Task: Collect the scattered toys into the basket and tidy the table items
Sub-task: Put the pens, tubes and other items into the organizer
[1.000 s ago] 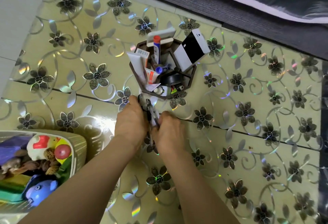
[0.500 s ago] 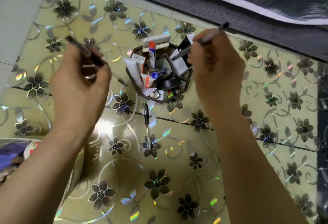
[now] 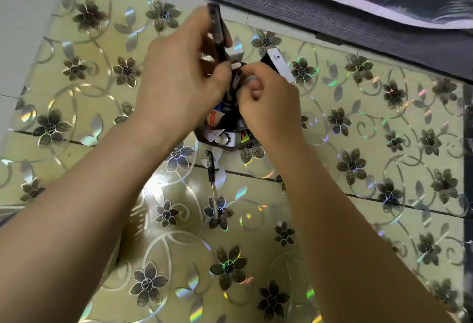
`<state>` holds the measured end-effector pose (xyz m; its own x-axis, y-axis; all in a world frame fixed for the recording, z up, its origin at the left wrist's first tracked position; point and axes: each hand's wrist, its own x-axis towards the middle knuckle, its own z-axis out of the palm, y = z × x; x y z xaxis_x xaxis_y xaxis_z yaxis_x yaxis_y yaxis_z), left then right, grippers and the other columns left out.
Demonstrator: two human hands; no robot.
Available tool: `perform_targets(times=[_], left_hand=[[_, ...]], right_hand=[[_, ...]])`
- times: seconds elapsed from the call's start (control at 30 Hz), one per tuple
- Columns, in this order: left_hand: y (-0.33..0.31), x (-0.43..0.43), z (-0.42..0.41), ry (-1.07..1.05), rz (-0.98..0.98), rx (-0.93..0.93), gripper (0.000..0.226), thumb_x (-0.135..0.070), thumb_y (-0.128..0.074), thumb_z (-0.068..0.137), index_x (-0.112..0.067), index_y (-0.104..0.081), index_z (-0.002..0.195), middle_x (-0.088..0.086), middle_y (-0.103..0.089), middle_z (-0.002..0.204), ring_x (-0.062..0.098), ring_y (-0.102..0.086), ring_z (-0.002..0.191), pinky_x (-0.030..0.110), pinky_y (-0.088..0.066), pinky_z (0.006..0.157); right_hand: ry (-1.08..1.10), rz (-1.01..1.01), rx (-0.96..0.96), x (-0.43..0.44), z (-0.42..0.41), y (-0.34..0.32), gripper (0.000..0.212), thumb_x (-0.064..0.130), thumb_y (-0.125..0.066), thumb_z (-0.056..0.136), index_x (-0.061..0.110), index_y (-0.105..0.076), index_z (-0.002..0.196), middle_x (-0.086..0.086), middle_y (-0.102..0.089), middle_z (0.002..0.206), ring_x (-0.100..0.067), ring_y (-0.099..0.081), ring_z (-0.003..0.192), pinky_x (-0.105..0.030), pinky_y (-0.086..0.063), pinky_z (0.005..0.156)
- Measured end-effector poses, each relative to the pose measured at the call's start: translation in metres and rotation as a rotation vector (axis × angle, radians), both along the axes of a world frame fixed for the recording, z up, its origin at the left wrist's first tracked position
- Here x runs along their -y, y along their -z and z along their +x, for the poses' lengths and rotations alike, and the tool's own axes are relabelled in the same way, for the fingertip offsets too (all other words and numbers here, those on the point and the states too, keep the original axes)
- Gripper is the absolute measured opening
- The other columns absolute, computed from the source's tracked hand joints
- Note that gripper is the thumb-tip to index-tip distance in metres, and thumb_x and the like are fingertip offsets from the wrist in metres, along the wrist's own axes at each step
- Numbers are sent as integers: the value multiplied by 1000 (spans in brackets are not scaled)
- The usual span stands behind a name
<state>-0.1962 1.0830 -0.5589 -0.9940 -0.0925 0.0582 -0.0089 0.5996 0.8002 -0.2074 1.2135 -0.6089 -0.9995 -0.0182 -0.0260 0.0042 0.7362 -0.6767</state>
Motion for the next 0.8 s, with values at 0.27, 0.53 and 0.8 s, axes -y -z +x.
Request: perform_targets(times=[0.27, 0.53, 0.8], left_hand=[[23, -8, 2, 27, -142, 121, 35, -25, -60, 75, -32, -64, 109, -9, -73, 91, 14, -69, 88, 34, -53, 86], [24, -2, 34, -143, 24, 24, 23, -16, -61, 87, -23, -69, 107, -15, -71, 91, -7, -67, 75, 16, -52, 77], [45, 7, 63, -244, 49, 74, 20, -14, -61, 88, -25, -70, 102, -22, -68, 88, -6, -65, 82, 21, -52, 84]], right_hand=[[177, -152, -121, -14, 26, 1, 21, 10, -46, 85, 16, -58, 101, 9, -60, 69, -20, -65, 68, -37, -51, 69], [127, -61, 113, 4, 111, 35, 10, 9, -58, 86, 17, -52, 89, 1, -61, 77, -18, -58, 66, -26, -43, 59], [-121, 300, 439, 33, 121, 77, 35, 11, -54, 91, 17, -40, 122, -12, -57, 116, -37, -60, 98, -42, -43, 72]])
